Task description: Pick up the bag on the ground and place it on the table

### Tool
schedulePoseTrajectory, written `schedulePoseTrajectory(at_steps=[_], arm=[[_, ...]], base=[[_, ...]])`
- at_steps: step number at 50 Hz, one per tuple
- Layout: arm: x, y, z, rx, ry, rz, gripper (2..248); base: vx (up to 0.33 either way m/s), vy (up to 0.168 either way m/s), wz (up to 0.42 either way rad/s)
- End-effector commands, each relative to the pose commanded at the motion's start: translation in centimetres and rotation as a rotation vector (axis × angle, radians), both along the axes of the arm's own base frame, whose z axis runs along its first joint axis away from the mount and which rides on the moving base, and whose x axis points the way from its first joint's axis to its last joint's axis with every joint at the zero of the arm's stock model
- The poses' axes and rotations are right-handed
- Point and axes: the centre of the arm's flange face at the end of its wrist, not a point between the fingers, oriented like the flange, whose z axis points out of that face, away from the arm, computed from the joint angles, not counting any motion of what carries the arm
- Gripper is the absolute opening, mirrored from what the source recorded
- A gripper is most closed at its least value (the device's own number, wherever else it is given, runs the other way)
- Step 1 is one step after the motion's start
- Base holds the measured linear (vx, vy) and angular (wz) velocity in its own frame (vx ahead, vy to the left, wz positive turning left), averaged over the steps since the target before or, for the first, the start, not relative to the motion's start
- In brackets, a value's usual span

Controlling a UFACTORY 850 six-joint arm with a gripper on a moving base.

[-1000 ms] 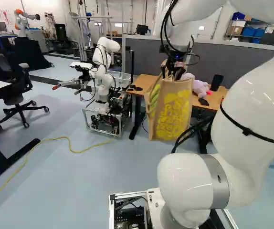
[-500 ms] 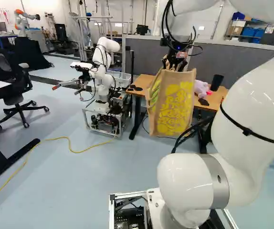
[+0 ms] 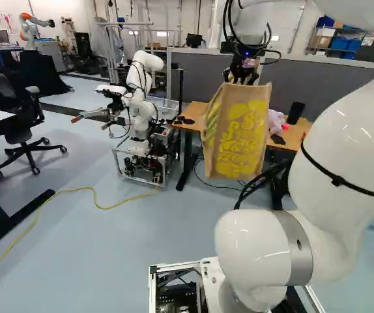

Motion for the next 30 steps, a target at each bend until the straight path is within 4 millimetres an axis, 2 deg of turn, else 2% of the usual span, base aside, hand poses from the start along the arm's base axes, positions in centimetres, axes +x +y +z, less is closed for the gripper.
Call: schedulePoseTrajectory(at_steps=[30], arm=[[0.11, 0.01, 0.15, 0.0, 0.0, 0.001, 21]], base=[[0.017, 0.0, -0.001]])
